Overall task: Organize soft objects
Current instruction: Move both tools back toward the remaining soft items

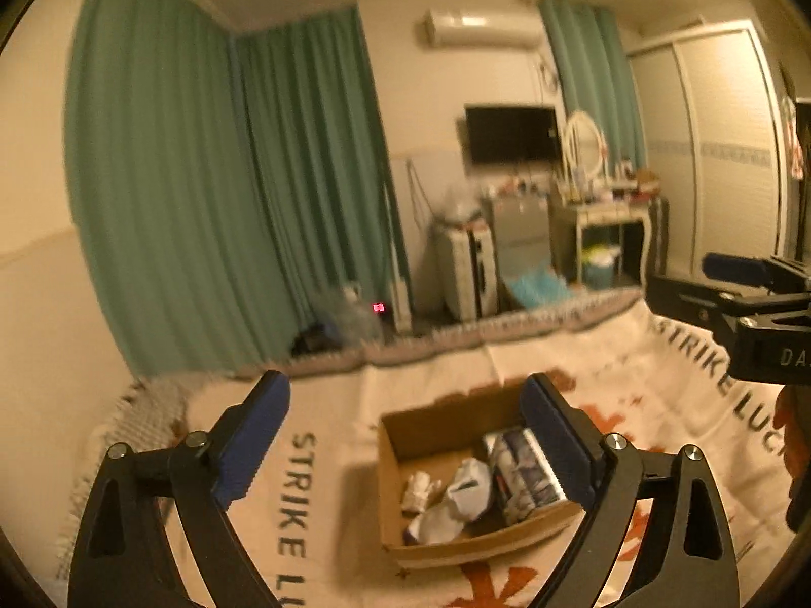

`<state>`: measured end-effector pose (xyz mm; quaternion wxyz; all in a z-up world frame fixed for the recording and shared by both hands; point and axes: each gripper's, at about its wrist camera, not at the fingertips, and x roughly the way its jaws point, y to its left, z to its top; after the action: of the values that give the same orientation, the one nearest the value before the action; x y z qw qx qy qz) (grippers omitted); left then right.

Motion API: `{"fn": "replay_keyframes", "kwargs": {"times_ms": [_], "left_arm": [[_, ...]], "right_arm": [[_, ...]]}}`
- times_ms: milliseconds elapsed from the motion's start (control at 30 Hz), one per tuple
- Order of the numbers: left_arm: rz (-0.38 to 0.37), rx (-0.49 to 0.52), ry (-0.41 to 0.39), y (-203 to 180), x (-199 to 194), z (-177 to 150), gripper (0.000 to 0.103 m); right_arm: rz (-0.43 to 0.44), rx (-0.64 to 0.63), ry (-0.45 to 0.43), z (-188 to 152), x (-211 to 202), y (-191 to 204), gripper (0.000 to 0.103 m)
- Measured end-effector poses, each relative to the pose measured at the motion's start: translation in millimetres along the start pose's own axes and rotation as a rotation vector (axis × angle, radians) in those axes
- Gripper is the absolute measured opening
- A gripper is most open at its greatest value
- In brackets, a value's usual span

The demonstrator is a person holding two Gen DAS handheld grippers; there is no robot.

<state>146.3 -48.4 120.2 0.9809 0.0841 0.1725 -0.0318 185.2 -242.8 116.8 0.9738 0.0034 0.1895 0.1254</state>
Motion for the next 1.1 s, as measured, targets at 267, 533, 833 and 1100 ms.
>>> {"fn": "replay_keyframes", "kwargs": {"times_ms": [267,533,833,1100], "left_arm": [[0.069,-0.011,-0.017,6,-68,-8,0.094],[0.093,-0.059,0.125,7,-71,-82,0.094],[0.118,-0.132,0.246,-10,-37,-164,0.094],[0.053,-0.116,0.419,-40,9,-222,0.093]], "right_arm": [[0.031,-0.023,-0.038,4,-95,7,0.100],[0.111,-0.097,0.041,-45,-106,23,0.100],[0.182,-0.092,0.201,-132,-35,40,0.100],[0.174,-0.102,0.327,-196,30,49,0.097]]}}
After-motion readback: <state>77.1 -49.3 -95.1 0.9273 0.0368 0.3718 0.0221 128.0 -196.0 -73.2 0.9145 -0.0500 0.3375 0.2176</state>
